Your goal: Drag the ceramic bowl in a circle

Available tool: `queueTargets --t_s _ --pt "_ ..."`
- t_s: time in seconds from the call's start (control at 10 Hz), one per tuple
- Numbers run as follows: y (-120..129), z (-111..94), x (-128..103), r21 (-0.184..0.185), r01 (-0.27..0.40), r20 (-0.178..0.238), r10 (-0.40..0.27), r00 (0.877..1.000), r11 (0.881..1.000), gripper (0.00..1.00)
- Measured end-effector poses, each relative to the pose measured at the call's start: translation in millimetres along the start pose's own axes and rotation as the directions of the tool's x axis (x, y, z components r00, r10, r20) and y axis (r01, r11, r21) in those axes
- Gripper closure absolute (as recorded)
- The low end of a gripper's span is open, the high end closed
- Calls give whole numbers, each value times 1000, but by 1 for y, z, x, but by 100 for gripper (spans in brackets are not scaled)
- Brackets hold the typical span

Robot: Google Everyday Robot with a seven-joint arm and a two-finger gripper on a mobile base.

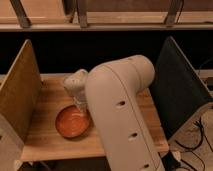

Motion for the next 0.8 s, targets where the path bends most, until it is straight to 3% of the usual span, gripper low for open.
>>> queueTargets --t_s 0.3,0.5,0.6,0.8 --pt "53 -8 -10 -59 -115 11 116 993 992 100" --pt "78 -16 11 -84 -137 -13 137 991 987 100" --pt "79 -19 25 -80 -123 -30 121 992 989 97" --pt "59 -24 54 -42 -62 -69 59 996 997 79"
